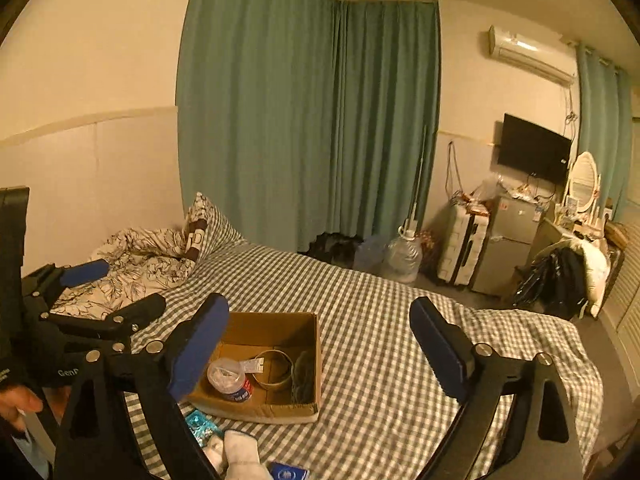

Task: Organize objects
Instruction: 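Lower the tube and clip into the box and open both grippers, then grasp the blue blister pack with the left gripper while the right grasps the white sock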

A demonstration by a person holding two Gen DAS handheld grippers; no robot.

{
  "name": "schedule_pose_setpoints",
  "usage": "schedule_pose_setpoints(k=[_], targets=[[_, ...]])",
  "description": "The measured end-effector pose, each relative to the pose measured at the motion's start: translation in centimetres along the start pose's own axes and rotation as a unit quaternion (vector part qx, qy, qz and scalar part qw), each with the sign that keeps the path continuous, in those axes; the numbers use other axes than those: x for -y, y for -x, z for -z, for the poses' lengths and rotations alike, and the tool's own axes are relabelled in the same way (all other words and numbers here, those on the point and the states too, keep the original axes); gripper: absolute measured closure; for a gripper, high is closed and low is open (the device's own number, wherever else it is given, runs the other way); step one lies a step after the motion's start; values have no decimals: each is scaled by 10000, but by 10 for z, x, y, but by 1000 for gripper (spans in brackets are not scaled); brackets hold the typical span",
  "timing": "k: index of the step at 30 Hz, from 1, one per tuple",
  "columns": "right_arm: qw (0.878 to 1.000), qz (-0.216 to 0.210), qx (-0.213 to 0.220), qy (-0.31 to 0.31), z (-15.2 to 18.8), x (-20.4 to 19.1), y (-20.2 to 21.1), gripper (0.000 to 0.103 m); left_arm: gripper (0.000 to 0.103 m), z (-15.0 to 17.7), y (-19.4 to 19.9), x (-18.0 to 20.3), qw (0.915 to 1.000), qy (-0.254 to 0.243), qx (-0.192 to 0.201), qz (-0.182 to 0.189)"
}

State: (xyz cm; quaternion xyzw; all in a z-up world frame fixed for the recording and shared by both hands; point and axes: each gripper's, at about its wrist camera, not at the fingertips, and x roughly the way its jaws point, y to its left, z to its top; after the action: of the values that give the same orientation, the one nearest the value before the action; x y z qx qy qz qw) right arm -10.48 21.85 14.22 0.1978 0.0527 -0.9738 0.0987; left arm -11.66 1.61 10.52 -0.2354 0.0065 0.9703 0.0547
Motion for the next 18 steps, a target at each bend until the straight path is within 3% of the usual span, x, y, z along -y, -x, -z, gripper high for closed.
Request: schedule_pose_setpoints(k=[9,18], targets=[[9997,182,163,43,24,-6,71,5,0,20,51,-5,9998,-4,213,37],[9997,186,-57,131,83,-17,65,3,0,86,46,-14,9993,340,79,-94]])
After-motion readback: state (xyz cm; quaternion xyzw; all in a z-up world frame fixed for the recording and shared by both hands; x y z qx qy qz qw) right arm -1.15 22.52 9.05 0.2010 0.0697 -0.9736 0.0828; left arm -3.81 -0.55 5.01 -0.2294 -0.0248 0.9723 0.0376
